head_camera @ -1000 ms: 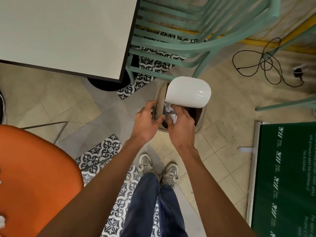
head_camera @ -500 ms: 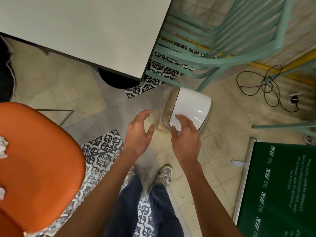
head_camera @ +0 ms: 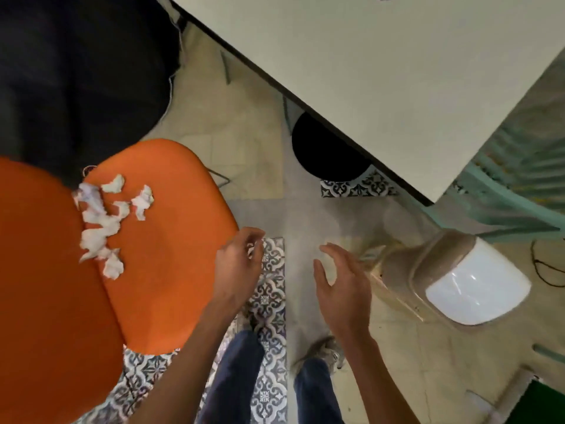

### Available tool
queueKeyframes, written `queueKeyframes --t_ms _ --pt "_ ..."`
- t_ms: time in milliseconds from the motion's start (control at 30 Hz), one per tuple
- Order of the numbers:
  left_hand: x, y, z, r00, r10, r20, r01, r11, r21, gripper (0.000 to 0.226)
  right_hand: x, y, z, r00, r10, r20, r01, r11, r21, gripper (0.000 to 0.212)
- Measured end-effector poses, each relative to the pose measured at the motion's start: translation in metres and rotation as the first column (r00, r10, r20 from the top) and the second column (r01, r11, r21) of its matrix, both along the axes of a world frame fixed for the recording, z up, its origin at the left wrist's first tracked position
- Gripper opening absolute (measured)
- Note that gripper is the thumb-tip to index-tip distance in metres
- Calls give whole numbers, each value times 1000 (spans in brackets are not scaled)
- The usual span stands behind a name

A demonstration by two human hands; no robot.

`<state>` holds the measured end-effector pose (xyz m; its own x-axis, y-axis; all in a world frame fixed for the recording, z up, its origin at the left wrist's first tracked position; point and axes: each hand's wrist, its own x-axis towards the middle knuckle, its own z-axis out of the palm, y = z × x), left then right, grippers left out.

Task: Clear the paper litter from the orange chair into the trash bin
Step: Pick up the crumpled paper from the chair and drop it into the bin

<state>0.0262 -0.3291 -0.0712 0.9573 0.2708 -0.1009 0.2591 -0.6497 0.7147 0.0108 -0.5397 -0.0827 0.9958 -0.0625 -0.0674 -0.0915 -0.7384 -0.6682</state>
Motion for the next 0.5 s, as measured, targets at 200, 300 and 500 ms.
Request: queueKeyframes --t_ms 200,300,500 --pt "-4 137 -13 984 178 -27 -176 982 67 20 24 131 -20 986 151 -75 -149 988 39 30" --pt "3 201 -26 968 247 -43 -242 965 99 16 39 194 -33 966 235 -104 -228 971 79 28" --pt "24 321 -55 911 410 -48 -395 899 189 14 76 306 -67 910 407 -74 -406 913 30 25"
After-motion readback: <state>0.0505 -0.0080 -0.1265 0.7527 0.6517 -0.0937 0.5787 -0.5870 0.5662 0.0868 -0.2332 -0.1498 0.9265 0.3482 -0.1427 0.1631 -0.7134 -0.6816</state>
